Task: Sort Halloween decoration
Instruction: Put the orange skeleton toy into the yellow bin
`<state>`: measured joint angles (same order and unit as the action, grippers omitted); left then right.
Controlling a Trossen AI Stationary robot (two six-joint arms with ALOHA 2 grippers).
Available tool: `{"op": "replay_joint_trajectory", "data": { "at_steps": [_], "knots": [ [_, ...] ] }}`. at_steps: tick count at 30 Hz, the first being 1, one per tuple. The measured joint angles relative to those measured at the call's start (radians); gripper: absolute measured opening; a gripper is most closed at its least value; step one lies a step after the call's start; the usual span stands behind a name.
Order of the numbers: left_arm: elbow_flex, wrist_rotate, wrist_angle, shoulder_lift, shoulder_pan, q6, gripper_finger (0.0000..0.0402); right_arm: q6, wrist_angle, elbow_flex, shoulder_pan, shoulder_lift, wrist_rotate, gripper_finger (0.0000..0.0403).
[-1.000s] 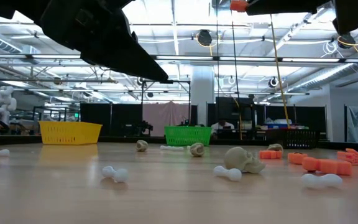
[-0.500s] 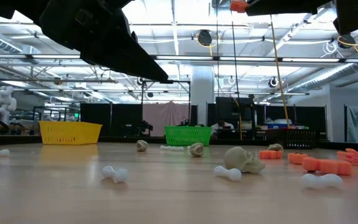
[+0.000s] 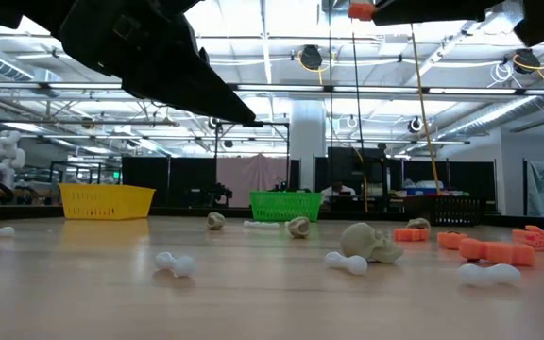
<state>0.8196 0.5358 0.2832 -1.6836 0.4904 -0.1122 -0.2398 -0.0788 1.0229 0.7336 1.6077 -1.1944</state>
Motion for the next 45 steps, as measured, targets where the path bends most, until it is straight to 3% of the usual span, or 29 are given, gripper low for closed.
{"op": "replay_joint_trajectory", "data": {
  "at_steps": [5,11,18,24,31,36,45],
  "knots": [
    [-0.001,0.064,0.057,-0.001,0.008,0.08,0.0177,0.102,0.0,0.0,-0.035,0.0,0.122,0.0009],
    [0.0,0.157,0.189,0.002,0.037,0.241,0.0177,0.245,0.012,0.0,-0.121,0.0,0.36,0.0009],
    [0.0,0.16,0.221,0.015,0.075,0.438,0.0177,0.316,0.08,0.0,-0.2,0.0,0.549,0.0014],
    [0.0,0.093,0.239,0.015,0.082,0.636,0.0177,0.419,0.133,0.0,-0.246,0.006,0.699,0.0024],
    [0.001,0.05,0.251,0.015,0.079,0.882,0.0177,0.434,0.215,0.0,-0.27,0.051,0.738,0.0026],
    [0.001,0.019,0.221,0.011,0.079,1.057,0.0177,0.438,0.291,0.0,-0.296,0.072,0.829,0.0026],
    [0.0,0.095,0.187,0.011,0.077,1.124,0.0177,0.442,0.3,0.0,-0.301,0.072,0.858,0.0027]
  ]
}}
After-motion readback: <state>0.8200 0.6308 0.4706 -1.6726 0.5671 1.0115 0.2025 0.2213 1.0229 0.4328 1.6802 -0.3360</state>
